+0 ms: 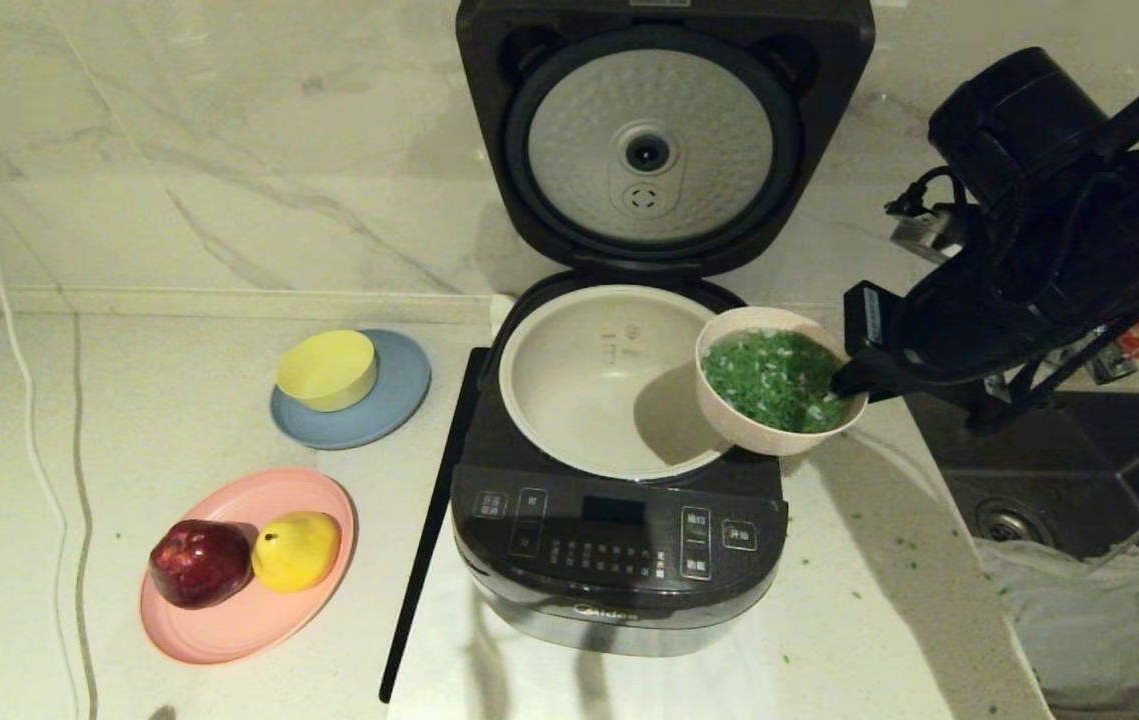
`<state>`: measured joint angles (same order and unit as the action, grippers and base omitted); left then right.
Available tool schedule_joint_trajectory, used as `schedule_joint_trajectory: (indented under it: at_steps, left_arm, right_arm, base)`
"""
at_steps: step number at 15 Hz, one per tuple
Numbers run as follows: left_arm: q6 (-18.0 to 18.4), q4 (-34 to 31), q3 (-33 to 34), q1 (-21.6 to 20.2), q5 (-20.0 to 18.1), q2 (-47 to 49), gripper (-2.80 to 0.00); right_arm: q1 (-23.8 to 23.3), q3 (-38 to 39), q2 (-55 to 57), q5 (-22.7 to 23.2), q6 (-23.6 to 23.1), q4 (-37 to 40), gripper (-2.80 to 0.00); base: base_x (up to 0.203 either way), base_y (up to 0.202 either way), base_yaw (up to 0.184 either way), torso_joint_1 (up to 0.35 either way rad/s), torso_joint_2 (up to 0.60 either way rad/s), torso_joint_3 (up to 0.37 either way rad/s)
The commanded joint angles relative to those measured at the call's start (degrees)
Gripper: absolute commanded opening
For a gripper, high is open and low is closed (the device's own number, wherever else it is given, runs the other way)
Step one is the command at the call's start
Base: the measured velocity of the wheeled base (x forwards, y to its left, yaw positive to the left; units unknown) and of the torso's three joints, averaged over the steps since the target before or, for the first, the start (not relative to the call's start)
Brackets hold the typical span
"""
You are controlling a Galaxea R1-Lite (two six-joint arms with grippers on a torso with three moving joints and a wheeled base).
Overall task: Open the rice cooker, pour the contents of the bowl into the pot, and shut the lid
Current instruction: Pour the water from the bowl into the rice cooker
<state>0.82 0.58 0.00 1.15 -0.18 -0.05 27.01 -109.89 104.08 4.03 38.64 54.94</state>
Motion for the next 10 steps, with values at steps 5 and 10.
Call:
schedule_joint_trajectory:
  at_steps: [5, 10]
  left_arm:
    - [0.0, 0.0, 0.4, 0.0, 0.0, 0.0, -2.80]
    - [0.0, 0.0, 0.4, 0.0, 0.0, 0.0, -2.80]
  right_arm:
    - [6.8, -1.1, 4.5, -5.1, 0.2, -5.0, -2.80]
    - [10.0, -1.1, 6.4, -8.5, 0.3, -6.7, -2.80]
  base:
    - [0.000, 0.000, 0.000, 0.000, 0.00, 0.000]
    - [0.000, 0.000, 0.000, 0.000, 0.00, 0.000]
